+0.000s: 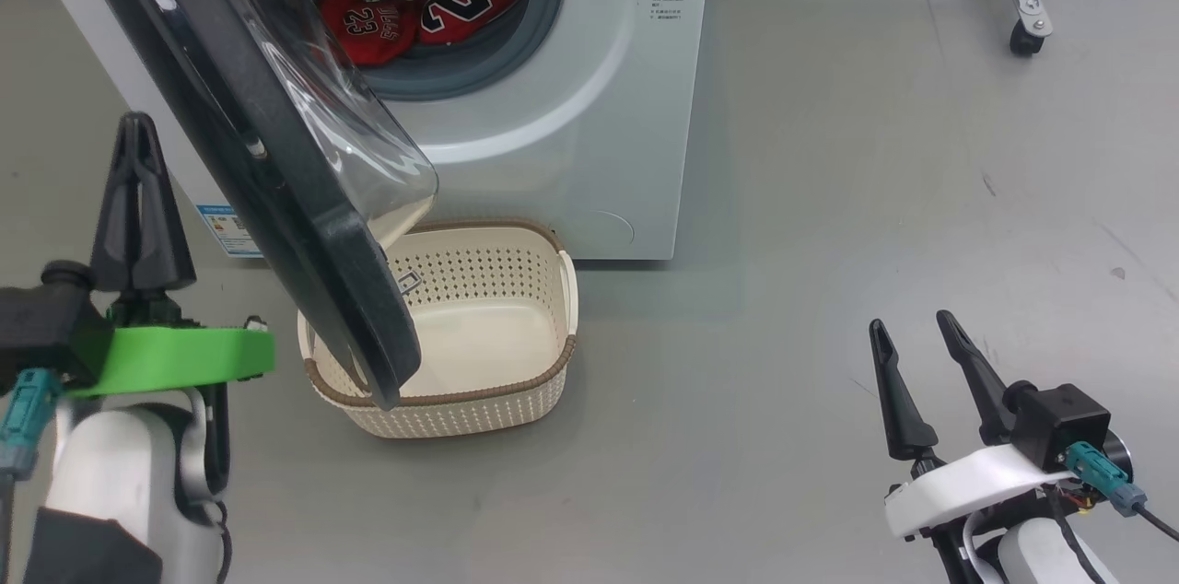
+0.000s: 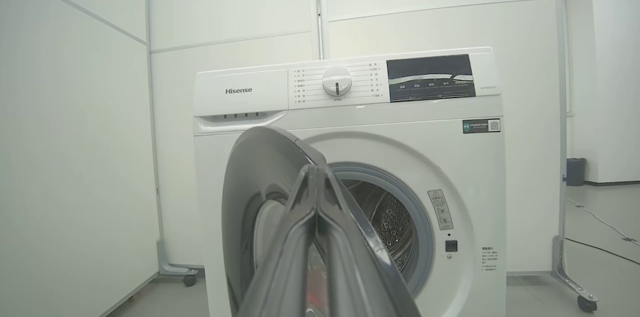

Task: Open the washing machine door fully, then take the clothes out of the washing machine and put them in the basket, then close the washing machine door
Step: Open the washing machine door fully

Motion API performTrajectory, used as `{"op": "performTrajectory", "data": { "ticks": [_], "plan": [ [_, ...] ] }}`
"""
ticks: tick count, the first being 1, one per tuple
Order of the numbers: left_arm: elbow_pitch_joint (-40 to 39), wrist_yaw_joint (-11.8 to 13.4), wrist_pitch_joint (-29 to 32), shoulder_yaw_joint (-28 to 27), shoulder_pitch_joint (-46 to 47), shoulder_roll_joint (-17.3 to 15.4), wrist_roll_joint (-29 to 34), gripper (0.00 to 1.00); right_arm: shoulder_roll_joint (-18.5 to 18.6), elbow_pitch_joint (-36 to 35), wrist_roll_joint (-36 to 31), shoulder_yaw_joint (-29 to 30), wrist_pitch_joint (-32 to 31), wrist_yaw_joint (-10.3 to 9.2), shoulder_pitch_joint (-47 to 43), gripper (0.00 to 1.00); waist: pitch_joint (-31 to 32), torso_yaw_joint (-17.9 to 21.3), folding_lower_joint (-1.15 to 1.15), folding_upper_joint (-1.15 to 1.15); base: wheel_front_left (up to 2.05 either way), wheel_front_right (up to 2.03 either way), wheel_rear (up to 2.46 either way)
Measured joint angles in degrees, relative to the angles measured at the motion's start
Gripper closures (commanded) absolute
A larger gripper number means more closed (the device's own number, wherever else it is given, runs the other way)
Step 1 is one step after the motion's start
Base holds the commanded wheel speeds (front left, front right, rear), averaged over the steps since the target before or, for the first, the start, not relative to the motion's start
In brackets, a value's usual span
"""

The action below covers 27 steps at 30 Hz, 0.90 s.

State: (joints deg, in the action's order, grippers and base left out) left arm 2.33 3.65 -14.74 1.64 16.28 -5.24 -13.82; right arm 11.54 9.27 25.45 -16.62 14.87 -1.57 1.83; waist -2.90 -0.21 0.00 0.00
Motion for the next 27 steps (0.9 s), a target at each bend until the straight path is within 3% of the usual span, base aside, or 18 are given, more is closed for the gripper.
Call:
{"op": "performTrajectory", "data": {
  "ticks": [13, 27],
  "plan": [
    [-6.7, -2.2, 1.5, 2.2, 7.7, -2.5, 1.9, 1.0, -1.1, 1.1, -0.9, 0.1, 0.0, 1.04, 0.0, 0.0, 1.3, 1.0, 0.0, 0.0, 0.0, 0.0, 0.0],
    [-3.4, -4.3, 10.2, 9.7, 4.9, 0.5, 0.7, 1.0, -2.2, 1.8, -1.4, 0.1, 0.0, 2.26, 0.0, 0.0, 1.7, 2.9, 0.0, 0.0, 0.0, 0.0, 0.0]
  ]
}}
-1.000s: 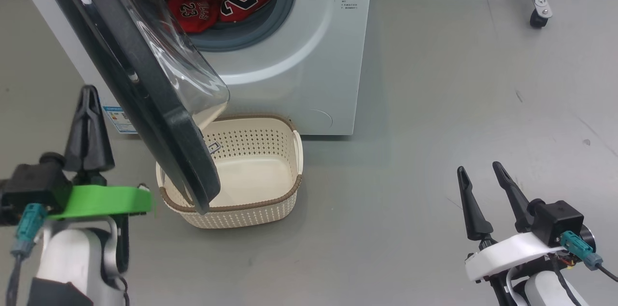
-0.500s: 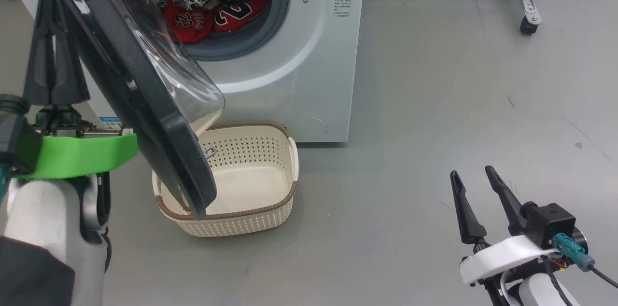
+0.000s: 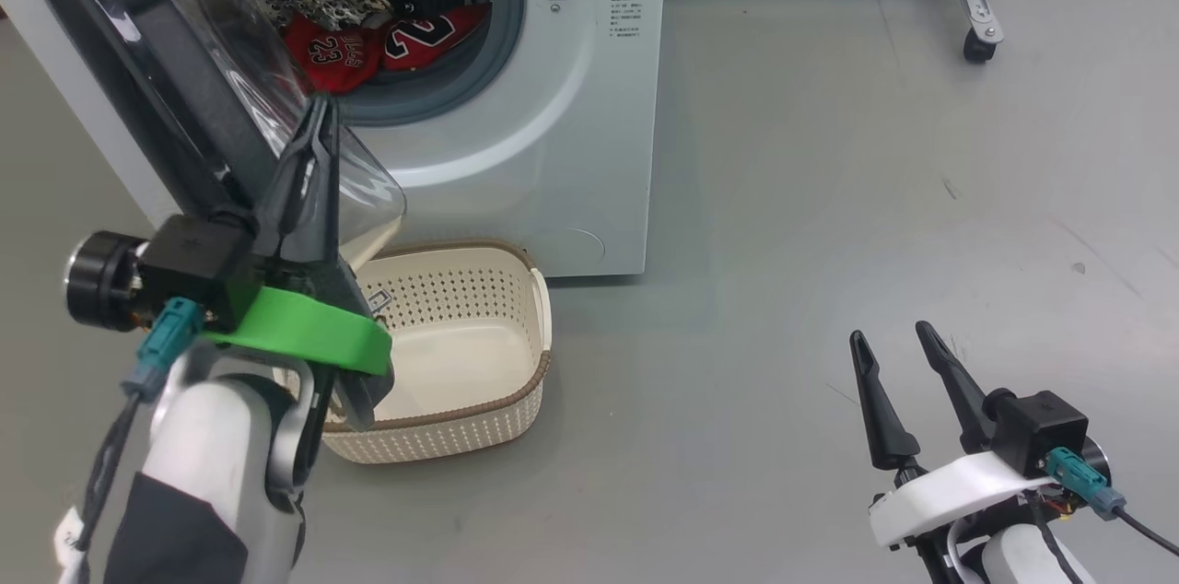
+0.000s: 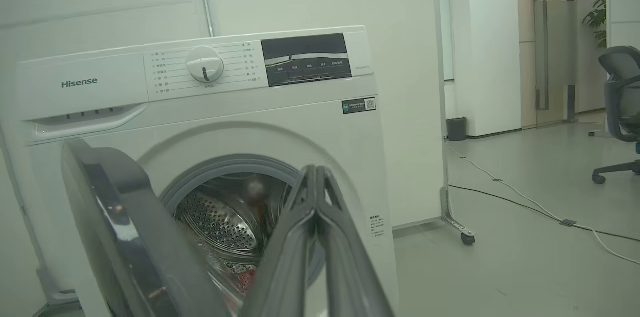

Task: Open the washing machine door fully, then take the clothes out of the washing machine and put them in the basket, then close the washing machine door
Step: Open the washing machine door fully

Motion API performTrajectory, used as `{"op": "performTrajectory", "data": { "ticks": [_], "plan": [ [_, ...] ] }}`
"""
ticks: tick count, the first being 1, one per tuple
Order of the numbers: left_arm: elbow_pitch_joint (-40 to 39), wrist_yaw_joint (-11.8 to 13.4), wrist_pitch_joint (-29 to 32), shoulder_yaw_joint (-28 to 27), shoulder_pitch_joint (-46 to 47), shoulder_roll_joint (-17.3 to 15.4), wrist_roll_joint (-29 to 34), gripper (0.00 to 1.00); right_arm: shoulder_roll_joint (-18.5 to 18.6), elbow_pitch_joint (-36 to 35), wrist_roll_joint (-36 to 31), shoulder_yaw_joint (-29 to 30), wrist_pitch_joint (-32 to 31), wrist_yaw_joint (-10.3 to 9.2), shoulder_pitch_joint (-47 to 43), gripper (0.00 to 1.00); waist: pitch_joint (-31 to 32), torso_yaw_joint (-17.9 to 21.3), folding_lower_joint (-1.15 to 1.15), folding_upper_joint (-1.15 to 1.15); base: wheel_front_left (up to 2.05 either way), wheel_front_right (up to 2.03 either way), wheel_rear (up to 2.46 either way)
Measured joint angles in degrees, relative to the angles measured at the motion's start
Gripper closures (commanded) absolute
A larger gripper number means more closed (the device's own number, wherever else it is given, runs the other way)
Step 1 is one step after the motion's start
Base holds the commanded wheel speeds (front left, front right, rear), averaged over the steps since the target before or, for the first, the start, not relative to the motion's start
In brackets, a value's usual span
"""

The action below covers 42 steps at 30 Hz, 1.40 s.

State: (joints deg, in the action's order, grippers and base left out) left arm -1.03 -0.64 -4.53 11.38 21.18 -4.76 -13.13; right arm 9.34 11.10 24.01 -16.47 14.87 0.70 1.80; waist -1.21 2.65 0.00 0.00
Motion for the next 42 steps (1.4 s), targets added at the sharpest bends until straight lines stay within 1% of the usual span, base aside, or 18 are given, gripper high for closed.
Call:
{"op": "performTrajectory", "data": {
  "ticks": [4, 6, 7, 15, 21, 33, 37, 42],
  "plan": [
    [2.9, -0.6, 2.7, 2.6, -2.2, 0.6, -0.3, 1.0, -0.1, 0.1, -0.1, 0.8, 0.0, 0.19, 0.0, 0.0, -0.4, 0.6, 0.0, 0.0, 0.0, 0.0, 0.0],
    [3.4, -0.7, 3.3, 3.1, -2.7, 0.7, -0.3, 1.0, -0.1, 0.1, -0.2, 0.8, 0.0, 0.22, 0.0, 0.0, -0.5, 0.7, 0.0, 0.0, 0.0, 0.0, 0.0],
    [4.7, -0.7, 4.5, 3.8, -3.6, 0.7, -0.4, 1.0, -0.2, 0.1, -0.4, 1.0, 0.0, 0.24, 0.0, 0.0, -0.7, 0.9, 0.0, 0.0, 0.0, 0.0, 0.0],
    [8.7, -0.7, 6.8, 4.8, -5.4, 1.0, -1.6, 1.0, -0.5, 0.1, -0.5, 1.5, 0.0, 0.58, 0.0, 0.0, -1.4, 1.4, 0.0, 0.0, 0.0, 0.0, 0.0],
    [11.5, -0.1, 7.7, 4.0, -6.2, 1.5, -3.0, 1.0, -1.1, 0.1, -0.6, 1.8, 0.0, 1.18, 0.1, 0.0, -2.2, 2.0, 0.0, 0.0, 0.0, 0.0, 0.0],
    [16.1, 1.4, 7.9, 1.9, -6.2, 1.8, -5.1, 1.0, -1.6, 0.6, -1.0, 3.2, 0.0, 1.26, 0.1, 0.0, -3.3, 3.0, 0.0, 0.0, 0.0, 0.0, 0.0],
    [17.3, 1.4, 7.4, 1.4, -6.2, 1.8, -5.1, 1.0, -1.7, 0.9, -1.2, 3.4, 0.0, 1.76, 0.1, 0.0, -3.5, 3.0, 0.0, 0.0, 0.0, 0.0, 0.0],
    [18.2, 1.4, 6.6, 1.2, -6.0, 1.8, -5.5, 1.0, -2.0, 1.1, -1.6, 3.6, 0.0, 1.8, 0.1, 0.0, -3.6, 3.0, 0.0, 0.0, 0.0, 0.0, 0.0]
  ]
}}
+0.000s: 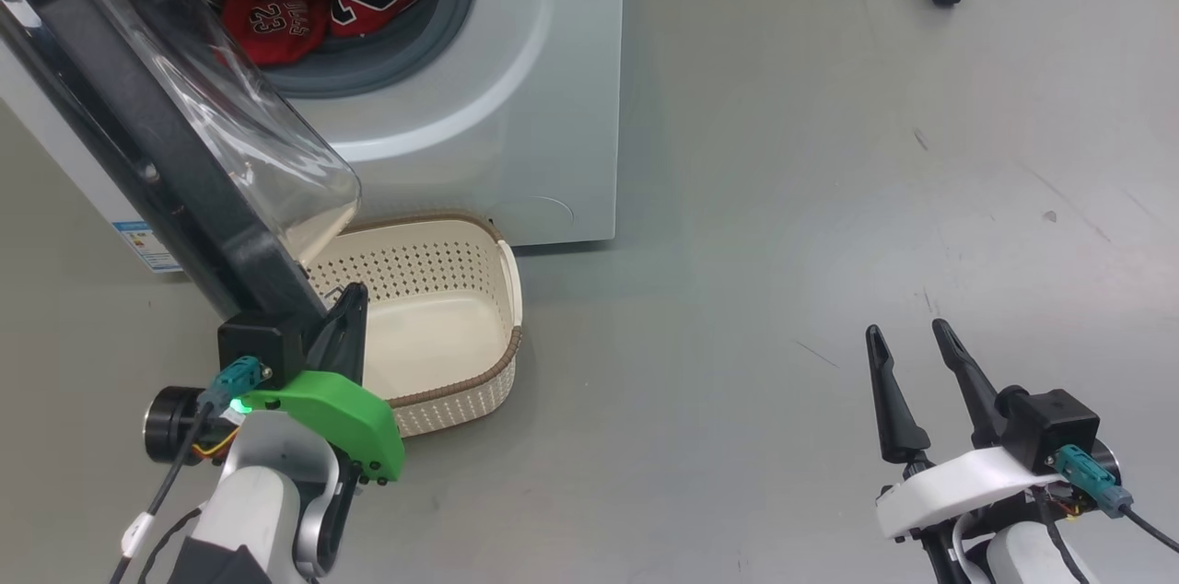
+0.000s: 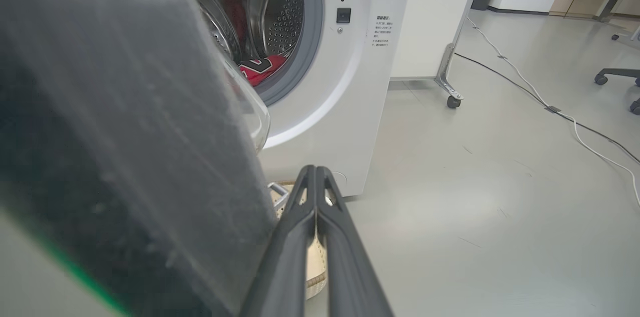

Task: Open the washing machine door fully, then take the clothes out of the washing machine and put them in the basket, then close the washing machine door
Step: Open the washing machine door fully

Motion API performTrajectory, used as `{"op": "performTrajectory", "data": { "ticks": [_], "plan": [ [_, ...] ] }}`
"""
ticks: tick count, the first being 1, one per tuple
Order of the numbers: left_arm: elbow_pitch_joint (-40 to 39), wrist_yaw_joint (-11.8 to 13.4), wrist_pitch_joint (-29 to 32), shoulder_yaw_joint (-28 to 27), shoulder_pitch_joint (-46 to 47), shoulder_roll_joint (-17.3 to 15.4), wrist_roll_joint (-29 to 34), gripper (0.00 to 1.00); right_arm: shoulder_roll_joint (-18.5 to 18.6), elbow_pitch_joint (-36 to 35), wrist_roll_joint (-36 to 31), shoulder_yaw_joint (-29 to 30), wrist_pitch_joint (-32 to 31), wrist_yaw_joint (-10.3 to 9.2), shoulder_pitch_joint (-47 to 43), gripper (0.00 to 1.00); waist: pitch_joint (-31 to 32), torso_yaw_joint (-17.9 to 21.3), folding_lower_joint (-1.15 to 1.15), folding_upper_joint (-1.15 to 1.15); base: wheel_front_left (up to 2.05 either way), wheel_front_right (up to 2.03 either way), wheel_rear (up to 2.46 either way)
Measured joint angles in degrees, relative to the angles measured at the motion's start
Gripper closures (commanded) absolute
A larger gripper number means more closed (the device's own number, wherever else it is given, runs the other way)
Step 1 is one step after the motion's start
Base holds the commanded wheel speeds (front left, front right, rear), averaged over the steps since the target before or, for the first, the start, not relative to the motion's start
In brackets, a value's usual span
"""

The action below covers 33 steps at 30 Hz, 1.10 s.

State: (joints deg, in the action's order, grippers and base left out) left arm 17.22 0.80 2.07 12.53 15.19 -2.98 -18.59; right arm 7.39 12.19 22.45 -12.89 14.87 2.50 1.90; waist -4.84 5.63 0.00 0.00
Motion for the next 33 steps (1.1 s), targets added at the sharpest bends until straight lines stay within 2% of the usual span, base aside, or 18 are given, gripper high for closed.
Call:
{"op": "performTrajectory", "data": {
  "ticks": [16, 33],
  "plan": [
    [3.0, -0.1, -2.2, 0.2, 1.4, 0.3, 0.0, 1.0, -0.3, 0.9, -0.9, 1.5, 0.0, 0.67, 0.0, 0.0, 0.4, -1.0, 0.0, 0.0, 0.0, 0.0, 0.0],
    [5.6, -0.6, -4.0, 1.8, 2.1, 1.1, -0.5, 1.0, -0.4, 1.4, -1.4, 2.0, 0.0, 1.33, -0.1, 0.0, 1.3, -6.3, 0.0, 0.0, 0.0, 0.0, 0.0]
  ]
}}
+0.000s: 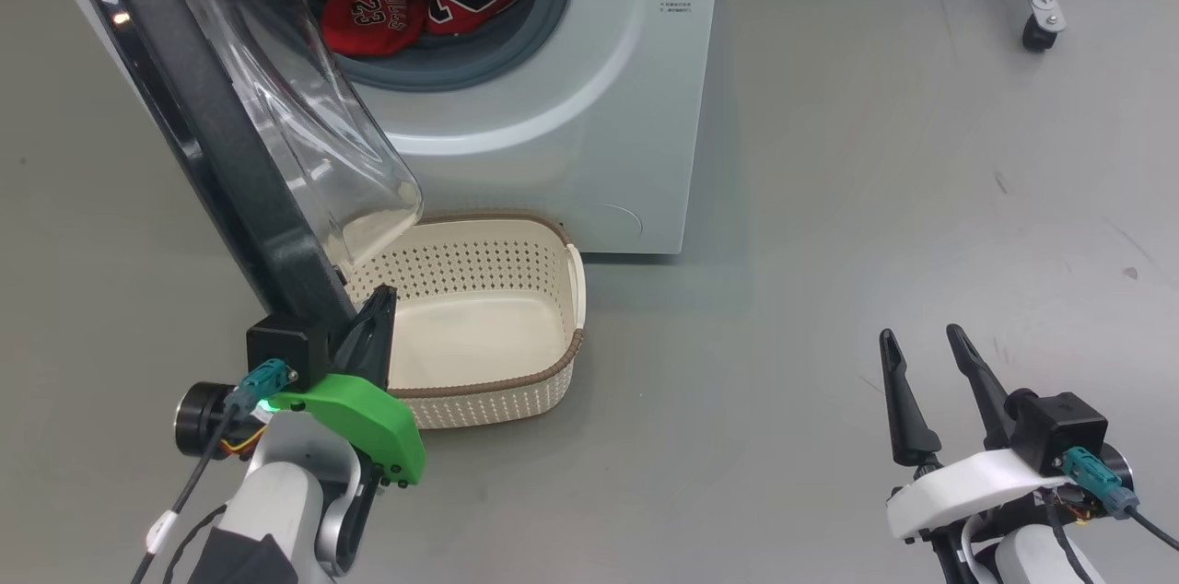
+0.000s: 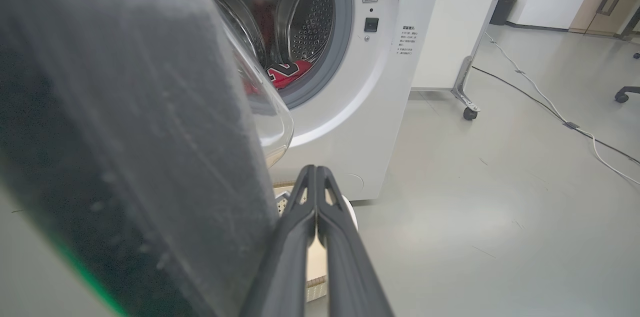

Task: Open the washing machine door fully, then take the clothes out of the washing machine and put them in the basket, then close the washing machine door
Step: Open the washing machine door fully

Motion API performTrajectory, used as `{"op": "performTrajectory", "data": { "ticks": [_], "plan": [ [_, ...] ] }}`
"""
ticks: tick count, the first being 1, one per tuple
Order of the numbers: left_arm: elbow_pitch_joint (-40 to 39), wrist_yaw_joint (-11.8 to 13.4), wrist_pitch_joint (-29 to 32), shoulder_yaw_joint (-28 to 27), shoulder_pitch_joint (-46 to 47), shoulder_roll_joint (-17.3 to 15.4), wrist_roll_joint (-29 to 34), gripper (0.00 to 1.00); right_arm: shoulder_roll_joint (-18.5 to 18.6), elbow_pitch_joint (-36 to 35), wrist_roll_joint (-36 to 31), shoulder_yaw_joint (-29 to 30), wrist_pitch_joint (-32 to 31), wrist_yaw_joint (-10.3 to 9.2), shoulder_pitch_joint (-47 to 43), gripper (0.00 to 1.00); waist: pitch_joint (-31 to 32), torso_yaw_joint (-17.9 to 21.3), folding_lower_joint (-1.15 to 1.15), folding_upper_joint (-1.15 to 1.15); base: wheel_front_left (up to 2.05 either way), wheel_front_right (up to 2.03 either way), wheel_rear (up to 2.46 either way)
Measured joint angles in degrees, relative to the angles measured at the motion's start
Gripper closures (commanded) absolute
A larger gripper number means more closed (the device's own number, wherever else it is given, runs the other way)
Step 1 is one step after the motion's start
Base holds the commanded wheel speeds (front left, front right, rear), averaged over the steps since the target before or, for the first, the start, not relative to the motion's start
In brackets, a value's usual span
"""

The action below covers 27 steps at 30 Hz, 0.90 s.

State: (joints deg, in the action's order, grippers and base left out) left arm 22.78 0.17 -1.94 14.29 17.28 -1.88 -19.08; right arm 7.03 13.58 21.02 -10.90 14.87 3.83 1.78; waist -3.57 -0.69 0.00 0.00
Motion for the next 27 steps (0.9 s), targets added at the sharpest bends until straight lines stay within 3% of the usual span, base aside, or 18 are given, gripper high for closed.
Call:
{"op": "performTrajectory", "data": {
  "ticks": [27],
  "plan": [
    [2.0, 0.8, -3.7, -2.7, 0.0, 0.0, -1.7, 1.0, -0.2, 0.8, -1.1, -1.6, 0.0, 1.16, -1.0, 0.0, -0.5, -10.1, 0.0, 0.0, 0.0, 0.0, 0.0]
  ]
}}
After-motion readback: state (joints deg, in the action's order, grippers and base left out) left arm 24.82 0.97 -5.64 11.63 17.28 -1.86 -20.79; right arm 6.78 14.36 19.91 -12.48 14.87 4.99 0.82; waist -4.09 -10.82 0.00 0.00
